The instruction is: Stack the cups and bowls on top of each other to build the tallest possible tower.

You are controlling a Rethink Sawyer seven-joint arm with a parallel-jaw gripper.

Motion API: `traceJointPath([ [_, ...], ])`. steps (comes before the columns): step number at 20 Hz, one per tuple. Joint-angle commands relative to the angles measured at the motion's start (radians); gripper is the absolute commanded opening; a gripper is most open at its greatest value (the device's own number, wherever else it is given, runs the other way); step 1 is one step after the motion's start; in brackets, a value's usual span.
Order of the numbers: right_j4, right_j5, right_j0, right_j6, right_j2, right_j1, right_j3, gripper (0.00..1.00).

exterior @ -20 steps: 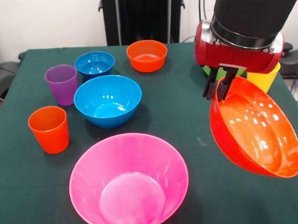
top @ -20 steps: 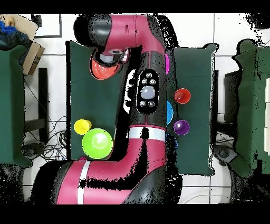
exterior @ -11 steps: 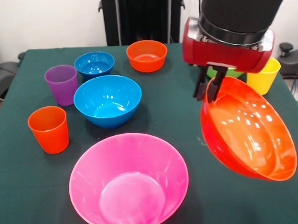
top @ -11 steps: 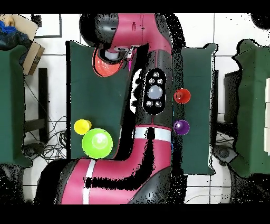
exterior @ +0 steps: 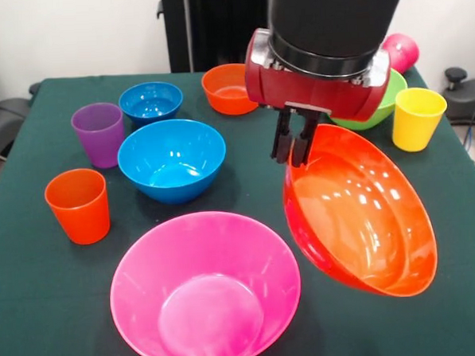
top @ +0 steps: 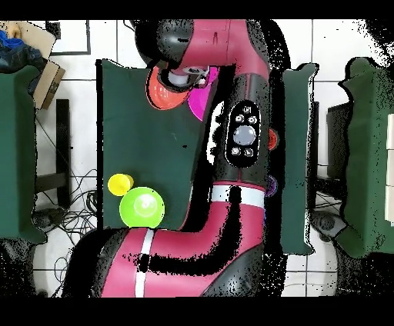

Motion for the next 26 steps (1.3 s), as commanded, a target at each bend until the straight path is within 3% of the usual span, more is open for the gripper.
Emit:
traceJointPath([
  [1, -0.003, 0.099, -0.015, -0.138, 0.101, 0.028, -0.019, 0.00],
  [26, 0.006, 0.111, -0.043, -0.172, 0.109, 0.022, -0.016, 0.00],
])
